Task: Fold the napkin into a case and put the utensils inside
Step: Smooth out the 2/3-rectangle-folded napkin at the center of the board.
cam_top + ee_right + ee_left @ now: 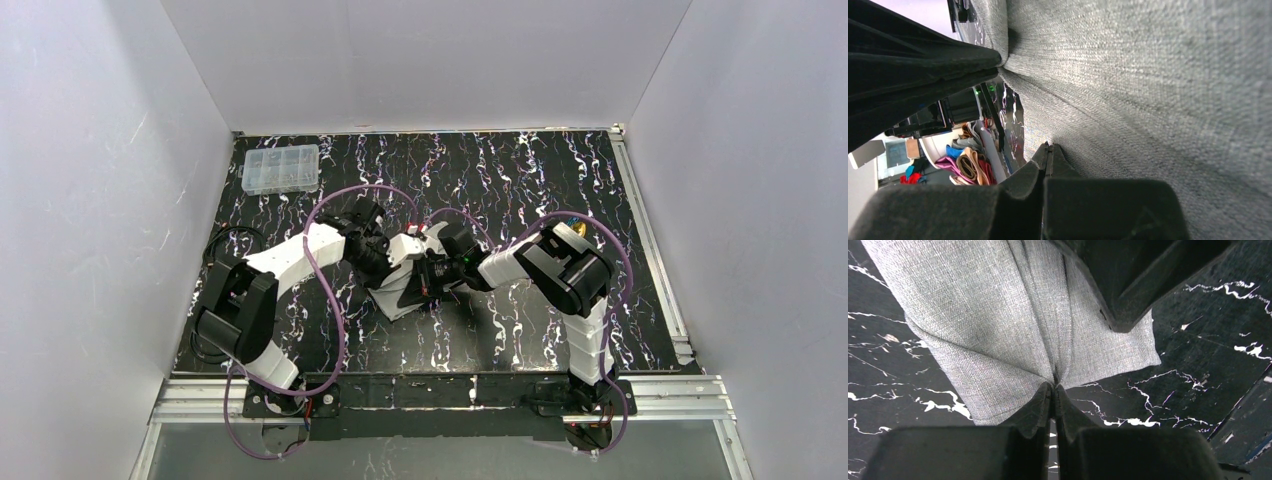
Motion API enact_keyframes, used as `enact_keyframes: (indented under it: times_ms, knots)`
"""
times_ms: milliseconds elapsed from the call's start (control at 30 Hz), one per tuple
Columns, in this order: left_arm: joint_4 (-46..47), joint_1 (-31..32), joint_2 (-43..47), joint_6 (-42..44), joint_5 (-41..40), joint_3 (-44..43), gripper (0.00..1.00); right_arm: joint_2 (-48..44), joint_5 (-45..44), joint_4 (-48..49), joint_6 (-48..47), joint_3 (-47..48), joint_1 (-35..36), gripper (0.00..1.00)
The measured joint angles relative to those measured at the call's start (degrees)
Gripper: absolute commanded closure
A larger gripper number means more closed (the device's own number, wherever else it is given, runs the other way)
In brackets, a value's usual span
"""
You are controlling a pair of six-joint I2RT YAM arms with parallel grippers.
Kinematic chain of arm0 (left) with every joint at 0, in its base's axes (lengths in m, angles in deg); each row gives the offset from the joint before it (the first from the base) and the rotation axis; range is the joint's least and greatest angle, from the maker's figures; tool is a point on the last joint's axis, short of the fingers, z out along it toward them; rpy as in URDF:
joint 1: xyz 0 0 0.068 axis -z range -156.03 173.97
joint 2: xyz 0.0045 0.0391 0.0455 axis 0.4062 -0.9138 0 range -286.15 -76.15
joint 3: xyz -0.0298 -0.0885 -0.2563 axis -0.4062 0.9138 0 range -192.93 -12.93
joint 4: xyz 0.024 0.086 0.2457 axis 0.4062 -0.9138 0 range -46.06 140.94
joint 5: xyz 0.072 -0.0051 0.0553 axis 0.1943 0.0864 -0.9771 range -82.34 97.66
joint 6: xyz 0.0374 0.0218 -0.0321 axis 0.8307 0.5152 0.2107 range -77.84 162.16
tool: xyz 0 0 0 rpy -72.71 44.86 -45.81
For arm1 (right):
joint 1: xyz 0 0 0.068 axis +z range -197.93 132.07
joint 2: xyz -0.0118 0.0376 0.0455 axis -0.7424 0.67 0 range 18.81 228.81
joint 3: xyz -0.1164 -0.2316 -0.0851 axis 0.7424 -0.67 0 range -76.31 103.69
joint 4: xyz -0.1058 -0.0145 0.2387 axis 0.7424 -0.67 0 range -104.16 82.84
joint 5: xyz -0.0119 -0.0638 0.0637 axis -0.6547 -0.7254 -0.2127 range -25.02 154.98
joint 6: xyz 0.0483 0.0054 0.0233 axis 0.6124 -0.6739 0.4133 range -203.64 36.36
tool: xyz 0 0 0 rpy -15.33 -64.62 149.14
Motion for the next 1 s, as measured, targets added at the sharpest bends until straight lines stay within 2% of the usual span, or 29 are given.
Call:
enact_keyframes:
  times_ms: [167,333,467,767,1000]
  knots:
    - [0.66,0.0,-0.68,1.31,-0.55,1.55,1.0,-1.42,-0.42,-1.29,-0.15,-0.13,-1.01,0.99]
    - [2.16,0.0,-1.31,1.92,-0.61,2.89,1.0,-6.64,-0.94,-4.07,0.02,-0.15,-6.27,0.99]
    - [3.04,0.0,-1.6,2.08,-0.57,3.32,1.0,-7.26,-2.01,-5.11,1.22,4.11,-8.02,0.99]
    - [4.37,0.0,-1.55,2.32,-0.44,4.07,1.0,2.64,-1.79,-0.94,7.15,13.92,-6.25,0.99]
    - [4.37,0.0,-1.55,2.67,-0.35,4.09,1.0,8.02,-1.77,3.32,12.17,15.72,-4.22,0.99]
